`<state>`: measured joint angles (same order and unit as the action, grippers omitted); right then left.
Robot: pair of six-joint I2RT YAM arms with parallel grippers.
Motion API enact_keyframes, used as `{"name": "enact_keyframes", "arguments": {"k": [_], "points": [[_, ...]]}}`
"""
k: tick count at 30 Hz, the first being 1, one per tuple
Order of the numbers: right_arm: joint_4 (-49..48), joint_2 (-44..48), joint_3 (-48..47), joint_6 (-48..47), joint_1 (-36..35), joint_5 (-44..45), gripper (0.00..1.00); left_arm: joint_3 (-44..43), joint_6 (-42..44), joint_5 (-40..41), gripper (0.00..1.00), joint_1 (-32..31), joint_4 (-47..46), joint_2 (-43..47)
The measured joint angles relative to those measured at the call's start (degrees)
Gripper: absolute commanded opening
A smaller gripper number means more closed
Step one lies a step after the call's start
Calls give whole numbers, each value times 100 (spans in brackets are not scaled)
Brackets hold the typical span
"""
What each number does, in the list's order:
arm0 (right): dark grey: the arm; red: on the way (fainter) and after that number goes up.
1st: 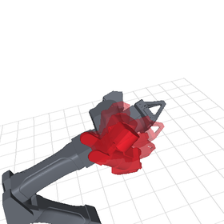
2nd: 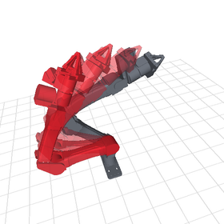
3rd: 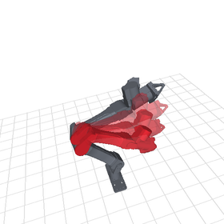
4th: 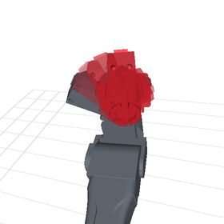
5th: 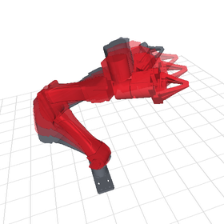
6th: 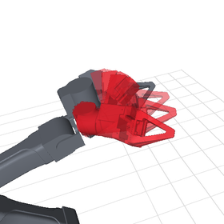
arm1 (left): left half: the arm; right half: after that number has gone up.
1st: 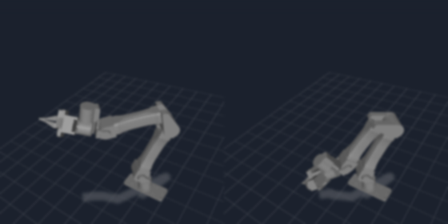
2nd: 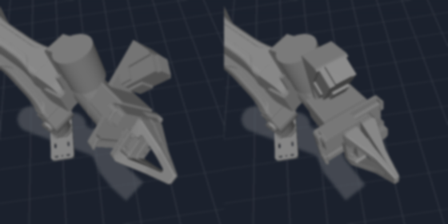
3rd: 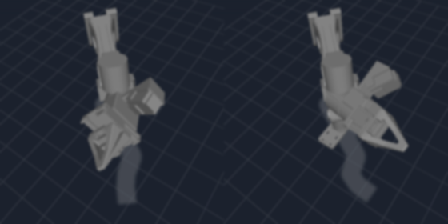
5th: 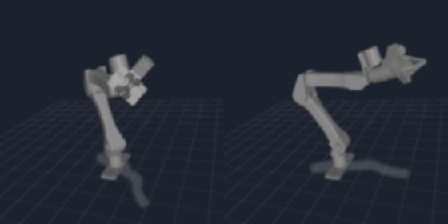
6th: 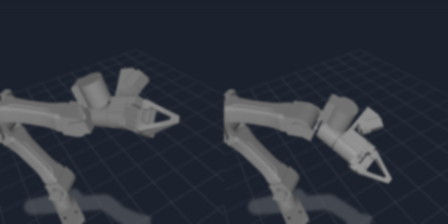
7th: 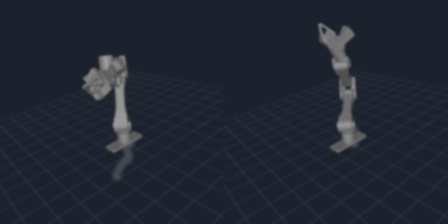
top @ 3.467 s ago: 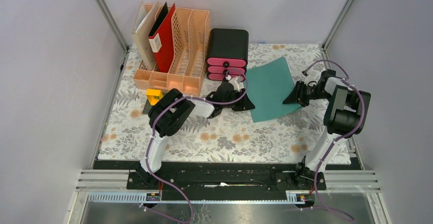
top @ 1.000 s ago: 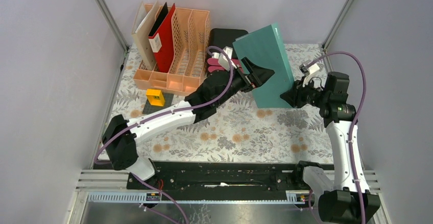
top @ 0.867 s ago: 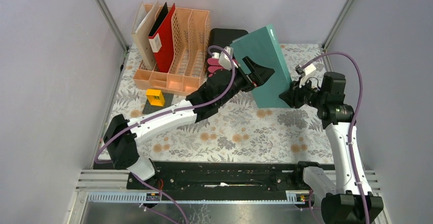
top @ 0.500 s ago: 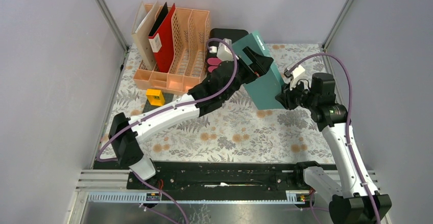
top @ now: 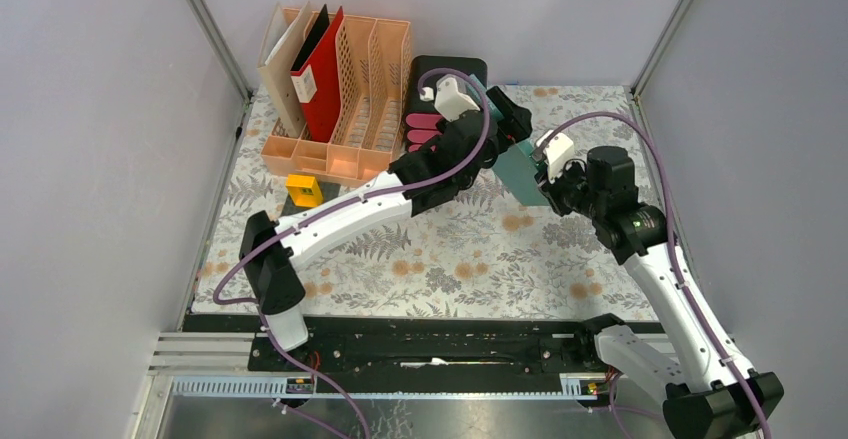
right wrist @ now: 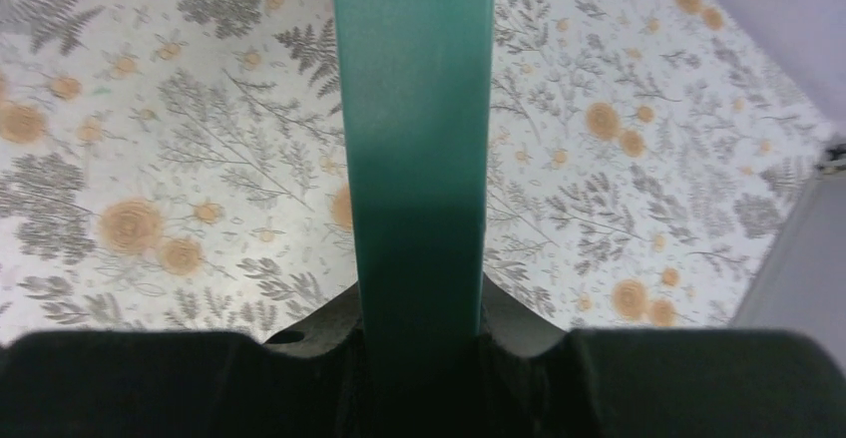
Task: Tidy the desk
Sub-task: Pick up the folder from the center of the board.
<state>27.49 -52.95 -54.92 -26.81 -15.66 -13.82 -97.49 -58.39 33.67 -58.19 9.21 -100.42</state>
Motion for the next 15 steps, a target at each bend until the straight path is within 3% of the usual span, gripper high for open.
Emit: {"name": "enact_keyframes", "arguments": {"k": [3,15], "points": [[2,-2,-24,-306,-273,509,0,-83,-11,66,88,0,205,-70],[72,-2,-127,-1143,-1054,1762,0,70,-485,-116,27,177,313,-24]]}}
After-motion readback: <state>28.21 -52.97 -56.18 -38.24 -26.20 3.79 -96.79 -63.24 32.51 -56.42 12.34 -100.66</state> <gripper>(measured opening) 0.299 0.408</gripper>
